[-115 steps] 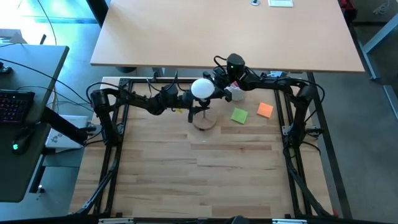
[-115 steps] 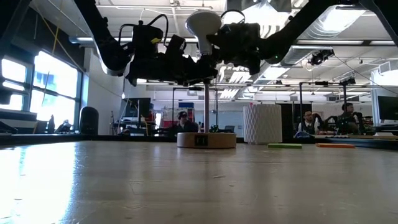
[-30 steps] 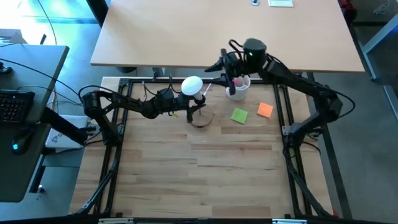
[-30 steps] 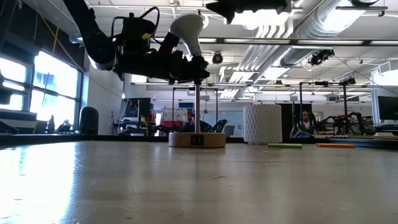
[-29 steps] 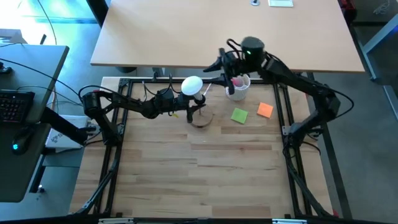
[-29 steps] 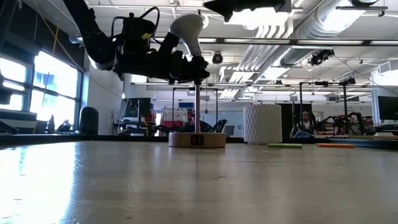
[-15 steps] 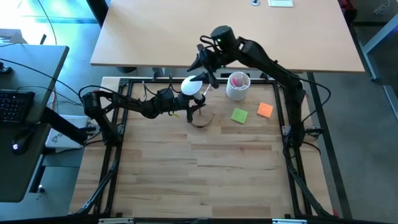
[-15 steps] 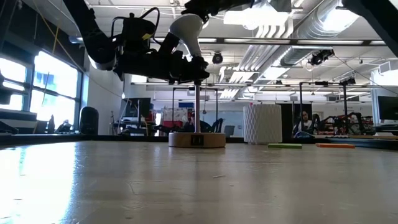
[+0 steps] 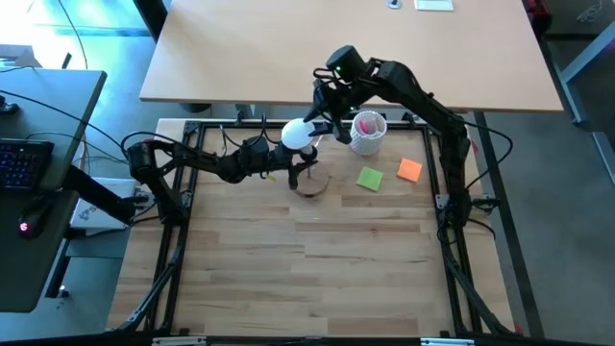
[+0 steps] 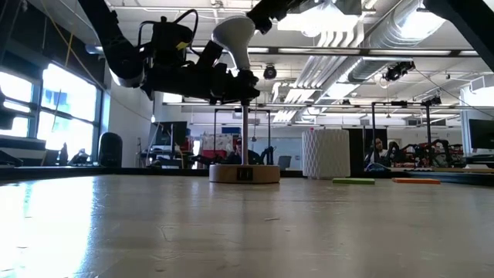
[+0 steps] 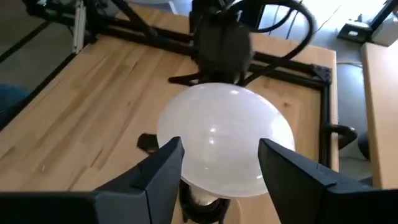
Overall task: Screw lightbulb
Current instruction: Insert the lightbulb into the lamp socket
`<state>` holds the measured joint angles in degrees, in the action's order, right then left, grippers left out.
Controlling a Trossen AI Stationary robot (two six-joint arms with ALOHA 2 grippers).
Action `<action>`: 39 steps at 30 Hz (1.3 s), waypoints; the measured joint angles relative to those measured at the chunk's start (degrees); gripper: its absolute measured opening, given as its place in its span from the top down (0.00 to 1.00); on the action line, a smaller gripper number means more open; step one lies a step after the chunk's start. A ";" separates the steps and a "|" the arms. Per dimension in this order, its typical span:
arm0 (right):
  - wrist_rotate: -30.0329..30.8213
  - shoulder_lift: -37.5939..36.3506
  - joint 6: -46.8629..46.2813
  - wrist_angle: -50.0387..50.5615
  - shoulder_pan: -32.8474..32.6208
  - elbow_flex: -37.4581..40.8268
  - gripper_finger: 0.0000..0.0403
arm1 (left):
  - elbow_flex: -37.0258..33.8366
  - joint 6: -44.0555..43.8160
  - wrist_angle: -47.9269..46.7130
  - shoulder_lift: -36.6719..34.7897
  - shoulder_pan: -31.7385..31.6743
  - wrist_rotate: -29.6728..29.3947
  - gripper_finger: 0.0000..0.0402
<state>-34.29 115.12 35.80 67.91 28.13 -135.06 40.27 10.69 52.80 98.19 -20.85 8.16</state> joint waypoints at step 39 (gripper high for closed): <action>5.18 -45.15 -39.00 -79.05 -12.18 90.83 0.66 | -0.04 -0.76 0.07 0.04 0.37 -0.30 0.58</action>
<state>-29.11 69.98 -3.20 -11.15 15.95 -44.23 40.23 9.93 52.86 98.24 -20.48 7.86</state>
